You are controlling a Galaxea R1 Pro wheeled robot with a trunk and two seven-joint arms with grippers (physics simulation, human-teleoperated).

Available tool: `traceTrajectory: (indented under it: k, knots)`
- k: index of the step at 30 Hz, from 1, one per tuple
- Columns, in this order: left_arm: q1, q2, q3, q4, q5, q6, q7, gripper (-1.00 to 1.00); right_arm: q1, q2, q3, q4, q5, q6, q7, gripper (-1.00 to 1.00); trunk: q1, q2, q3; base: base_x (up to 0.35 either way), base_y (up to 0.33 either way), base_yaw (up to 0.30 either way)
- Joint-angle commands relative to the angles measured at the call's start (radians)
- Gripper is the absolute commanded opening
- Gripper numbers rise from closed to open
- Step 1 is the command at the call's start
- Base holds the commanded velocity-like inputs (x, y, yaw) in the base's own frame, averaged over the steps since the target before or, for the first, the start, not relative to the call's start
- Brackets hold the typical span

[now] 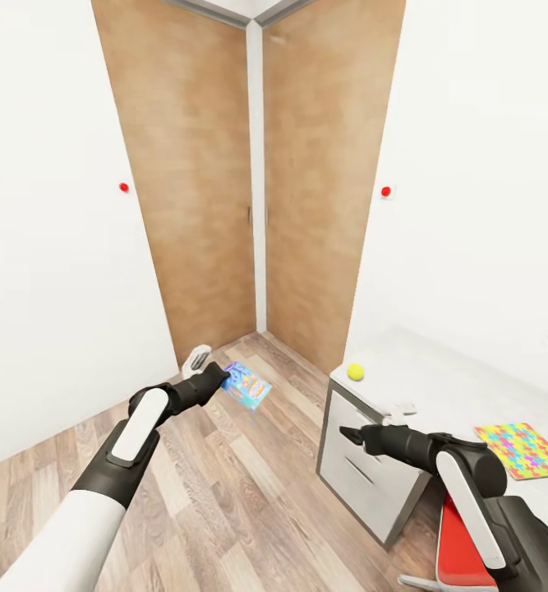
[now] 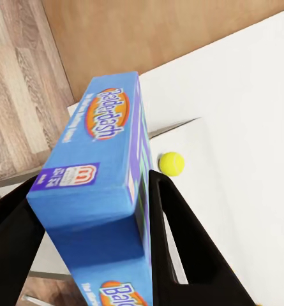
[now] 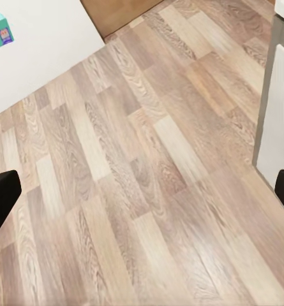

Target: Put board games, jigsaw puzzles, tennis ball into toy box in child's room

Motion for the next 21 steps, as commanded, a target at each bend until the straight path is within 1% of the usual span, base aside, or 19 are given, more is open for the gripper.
traceTrajectory:
  k: [1,4,11,21]
  knots:
    - [-0.001,0.001,-0.002,-0.002,0.011,0.0,0.009,-1.0,-0.001,0.0,0.0,-0.001,0.009,0.003,0.008,1.0,0.001,-0.002,-0.002,0.0,0.0,-0.108]
    - [0.002,0.002,-0.002,-0.008,0.011,0.0,0.01,-1.0,-0.001,-0.001,-0.003,-0.002,0.009,0.006,0.011,1.0,0.001,-0.002,-0.002,0.0,0.0,-0.14]
    - [0.004,0.002,-0.002,-0.012,0.011,0.0,0.013,-1.0,0.0,-0.024,-0.006,-0.004,0.008,0.009,0.012,1.0,0.001,-0.002,-0.002,0.0,0.0,-0.052]
    - [0.004,0.002,-0.004,-0.012,0.011,0.0,0.015,-1.0,0.0,-0.029,-0.007,-0.004,0.008,0.01,0.012,1.0,0.001,-0.002,-0.002,0.0,0.0,-0.035]
